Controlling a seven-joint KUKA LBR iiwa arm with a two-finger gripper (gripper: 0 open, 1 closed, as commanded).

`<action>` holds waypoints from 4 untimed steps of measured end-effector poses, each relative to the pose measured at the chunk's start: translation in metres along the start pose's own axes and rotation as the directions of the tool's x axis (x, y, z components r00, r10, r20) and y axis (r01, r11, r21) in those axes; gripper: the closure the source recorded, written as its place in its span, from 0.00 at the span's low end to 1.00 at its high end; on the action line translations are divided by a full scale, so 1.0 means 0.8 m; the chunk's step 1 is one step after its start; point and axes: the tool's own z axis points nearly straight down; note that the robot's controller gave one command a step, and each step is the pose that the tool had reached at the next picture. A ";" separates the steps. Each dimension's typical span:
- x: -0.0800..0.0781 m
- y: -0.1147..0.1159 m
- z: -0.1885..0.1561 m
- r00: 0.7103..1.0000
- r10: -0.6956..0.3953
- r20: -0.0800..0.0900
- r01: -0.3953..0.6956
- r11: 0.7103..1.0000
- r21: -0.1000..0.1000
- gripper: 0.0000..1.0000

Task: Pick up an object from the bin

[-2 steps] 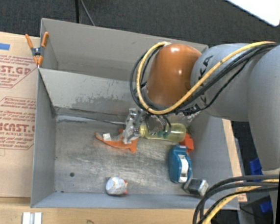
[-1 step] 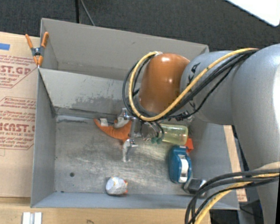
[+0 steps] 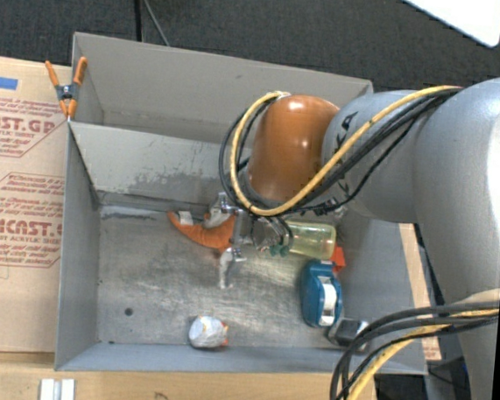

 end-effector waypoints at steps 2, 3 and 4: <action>0.005 -0.015 -0.039 0.970 -0.242 0.014 0.242 0.970 0.005 0.00; 0.010 -0.030 -0.010 0.994 -0.109 0.005 0.109 0.994 -0.001 0.00; 0.010 -0.035 -0.007 0.993 -0.115 0.005 0.115 0.993 -0.002 0.00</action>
Offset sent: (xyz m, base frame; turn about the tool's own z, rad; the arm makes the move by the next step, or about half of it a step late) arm -0.0060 -0.0241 -0.0321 0.0481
